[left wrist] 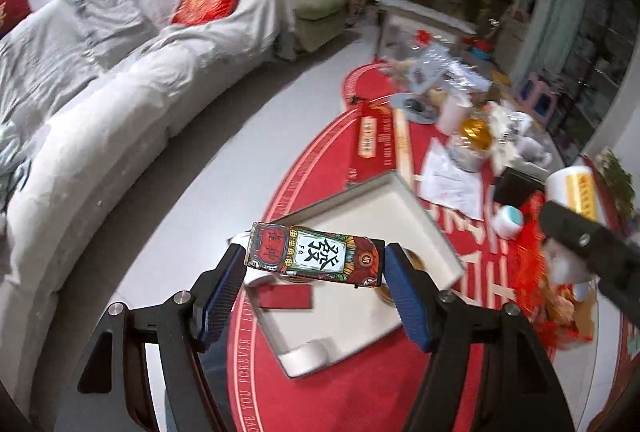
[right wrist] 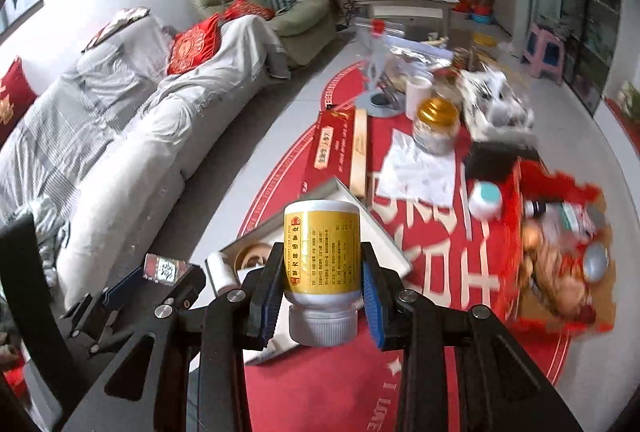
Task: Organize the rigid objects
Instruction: 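Carry the packet and yellow bottle into the tray and release both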
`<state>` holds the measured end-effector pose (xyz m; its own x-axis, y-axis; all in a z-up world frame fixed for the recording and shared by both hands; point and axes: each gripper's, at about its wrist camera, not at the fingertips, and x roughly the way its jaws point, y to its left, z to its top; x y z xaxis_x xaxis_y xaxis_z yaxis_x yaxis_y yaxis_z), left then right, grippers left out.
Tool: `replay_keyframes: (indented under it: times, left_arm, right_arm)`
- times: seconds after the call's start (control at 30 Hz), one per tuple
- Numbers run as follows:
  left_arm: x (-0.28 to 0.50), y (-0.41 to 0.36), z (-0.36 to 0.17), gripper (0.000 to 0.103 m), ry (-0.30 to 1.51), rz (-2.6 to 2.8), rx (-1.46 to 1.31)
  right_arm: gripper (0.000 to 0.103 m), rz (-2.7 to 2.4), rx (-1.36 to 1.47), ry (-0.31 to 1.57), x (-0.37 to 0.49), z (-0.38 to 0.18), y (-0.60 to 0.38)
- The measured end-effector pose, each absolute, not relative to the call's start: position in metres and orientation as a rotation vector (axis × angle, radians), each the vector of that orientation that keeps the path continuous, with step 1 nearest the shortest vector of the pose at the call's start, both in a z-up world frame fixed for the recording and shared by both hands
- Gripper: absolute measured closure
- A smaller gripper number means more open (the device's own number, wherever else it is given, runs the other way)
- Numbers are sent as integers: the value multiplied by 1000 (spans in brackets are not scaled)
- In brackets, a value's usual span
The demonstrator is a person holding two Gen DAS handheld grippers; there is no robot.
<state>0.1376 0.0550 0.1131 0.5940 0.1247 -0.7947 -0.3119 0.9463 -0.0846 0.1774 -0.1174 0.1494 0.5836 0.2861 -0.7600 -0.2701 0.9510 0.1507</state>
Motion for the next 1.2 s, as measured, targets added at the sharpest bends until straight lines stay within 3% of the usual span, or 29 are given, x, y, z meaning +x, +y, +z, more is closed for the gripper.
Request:
replay_keyframes:
  times: [0.57,1.2]
  left_arm:
    - [197,70,-9,30,1195,312,-248]
    - [225,68,-56,30,1296,301,-253]
  right_arm:
    - [66,315,-72,1173,258,39,-77]
    - [66,288,-125,1255,291,-17,-72]
